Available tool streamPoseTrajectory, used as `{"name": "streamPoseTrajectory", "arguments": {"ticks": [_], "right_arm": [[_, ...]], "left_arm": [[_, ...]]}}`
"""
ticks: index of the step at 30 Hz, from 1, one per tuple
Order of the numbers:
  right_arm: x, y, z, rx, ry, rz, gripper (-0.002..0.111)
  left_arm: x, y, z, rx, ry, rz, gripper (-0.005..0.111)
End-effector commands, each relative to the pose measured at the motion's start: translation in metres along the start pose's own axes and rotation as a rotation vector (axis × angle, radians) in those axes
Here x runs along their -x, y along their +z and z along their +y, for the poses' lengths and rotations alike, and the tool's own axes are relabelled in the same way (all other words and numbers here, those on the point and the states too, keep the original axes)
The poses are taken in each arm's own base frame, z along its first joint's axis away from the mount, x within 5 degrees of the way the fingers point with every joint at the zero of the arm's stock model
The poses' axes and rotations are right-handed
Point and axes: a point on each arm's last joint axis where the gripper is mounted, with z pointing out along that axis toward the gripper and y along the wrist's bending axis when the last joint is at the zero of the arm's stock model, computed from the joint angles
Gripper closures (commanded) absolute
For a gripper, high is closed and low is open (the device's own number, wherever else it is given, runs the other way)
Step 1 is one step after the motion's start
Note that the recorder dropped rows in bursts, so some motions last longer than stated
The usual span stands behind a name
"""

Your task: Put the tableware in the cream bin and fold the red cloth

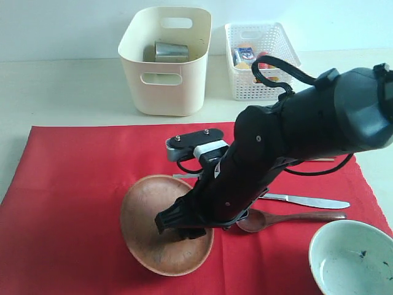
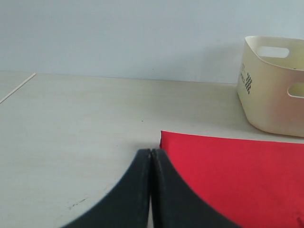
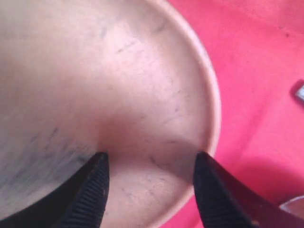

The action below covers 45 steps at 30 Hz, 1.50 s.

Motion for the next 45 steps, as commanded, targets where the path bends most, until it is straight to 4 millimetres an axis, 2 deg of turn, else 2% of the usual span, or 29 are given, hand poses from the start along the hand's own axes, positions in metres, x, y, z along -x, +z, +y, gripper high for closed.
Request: {"name": "streamPoseTrajectory", "arguments": {"ticks": [1,6,9,18,20,26,27,31,39,45], "right_arm": [[0.001,0.004,-0.001,-0.002,-0.002,-0.002,0.055],[0.005,-0.015,0.004,0.018,-0.017,-0.063,0.055],[0.008,-0.018,0.004,0.011,-0.041,-0.103,0.055],[0.002,0.016,-0.005,-0.024,-0.013,-0.009,0.057],[0.002,0.018,-0.006,-0.026,-0.012,-0.009,0.063],[0.004,0.017,-0.005,-0.017,0.008,-0.037,0.106],[0.004,0.017,-0.004,-0.013,0.017,-0.037,0.108],[0.007,0.006,0.000,0.017,0.048,-0.063,0.108],[0.015,-0.032,0.010,0.078,0.068,-0.186,0.108],[0.025,-0.045,-0.002,0.141,0.220,-0.237,0.108]], "left_arm": [[0.000,0.000,0.000,-0.008,0.005,-0.009,0.104],[0.000,0.000,0.000,-0.008,0.005,-0.009,0.104],[0.000,0.000,0.000,-0.008,0.005,-0.009,0.104],[0.000,0.000,0.000,-0.008,0.005,-0.009,0.104],[0.000,0.000,0.000,-0.008,0.005,-0.009,0.104],[0.000,0.000,0.000,-0.008,0.005,-0.009,0.104],[0.000,0.000,0.000,-0.008,0.005,-0.009,0.104],[0.000,0.000,0.000,-0.008,0.005,-0.009,0.104],[0.000,0.000,0.000,-0.008,0.005,-0.009,0.104],[0.000,0.000,0.000,-0.008,0.005,-0.009,0.104]]}}
